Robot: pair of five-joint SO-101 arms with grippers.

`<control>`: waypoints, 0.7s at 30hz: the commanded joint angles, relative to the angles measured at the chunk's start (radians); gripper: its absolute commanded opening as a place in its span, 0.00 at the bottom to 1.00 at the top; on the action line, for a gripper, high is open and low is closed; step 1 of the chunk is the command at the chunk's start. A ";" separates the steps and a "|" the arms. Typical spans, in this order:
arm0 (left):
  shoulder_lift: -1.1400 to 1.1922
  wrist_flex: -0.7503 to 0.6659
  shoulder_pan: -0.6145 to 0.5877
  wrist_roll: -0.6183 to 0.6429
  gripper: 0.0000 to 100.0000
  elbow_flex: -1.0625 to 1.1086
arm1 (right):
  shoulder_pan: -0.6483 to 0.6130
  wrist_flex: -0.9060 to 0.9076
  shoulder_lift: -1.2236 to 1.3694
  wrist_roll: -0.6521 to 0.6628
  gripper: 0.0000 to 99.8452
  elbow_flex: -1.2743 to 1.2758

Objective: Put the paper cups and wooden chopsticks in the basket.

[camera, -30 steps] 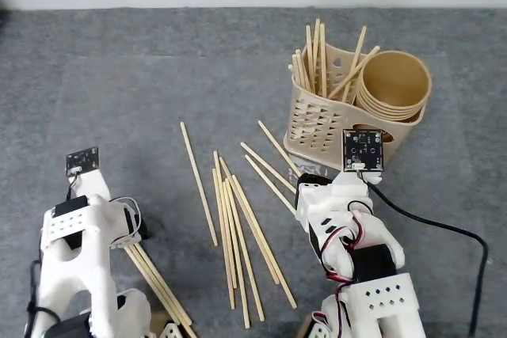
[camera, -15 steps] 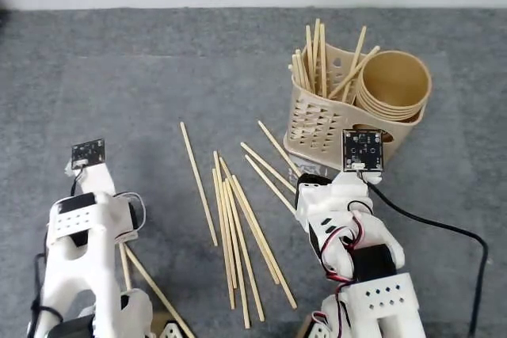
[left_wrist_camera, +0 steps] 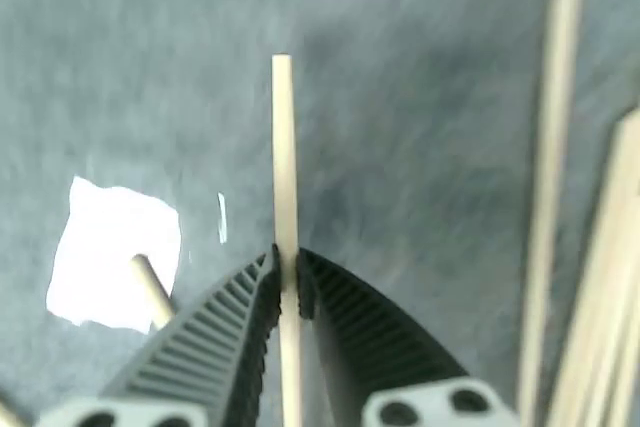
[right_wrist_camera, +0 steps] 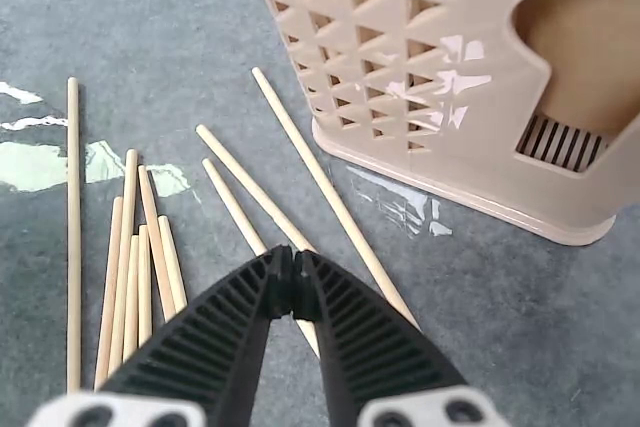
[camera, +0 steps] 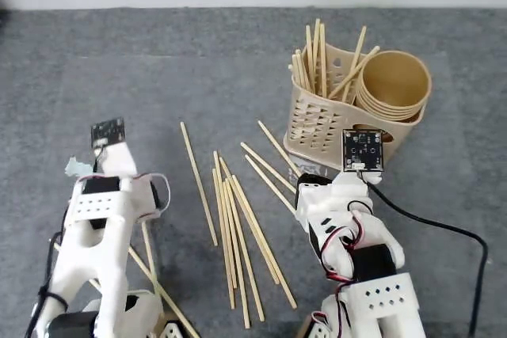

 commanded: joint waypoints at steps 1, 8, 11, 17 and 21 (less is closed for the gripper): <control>-0.020 -0.005 0.025 0.017 0.01 -0.104 | 0.010 -0.012 -0.018 -0.009 0.01 -0.005; -0.021 -0.003 0.083 0.052 0.01 -0.252 | 0.010 -0.013 -0.018 -0.008 0.01 -0.005; -0.021 -0.005 0.123 0.095 0.01 -0.372 | 0.010 -0.015 -0.018 -0.008 0.01 -0.005; -0.021 -0.012 0.255 0.153 0.01 -0.642 | 0.010 -0.015 -0.018 -0.008 0.01 -0.005; -0.021 -0.069 0.347 0.164 0.01 -0.812 | 0.010 -0.015 -0.018 -0.008 0.01 -0.005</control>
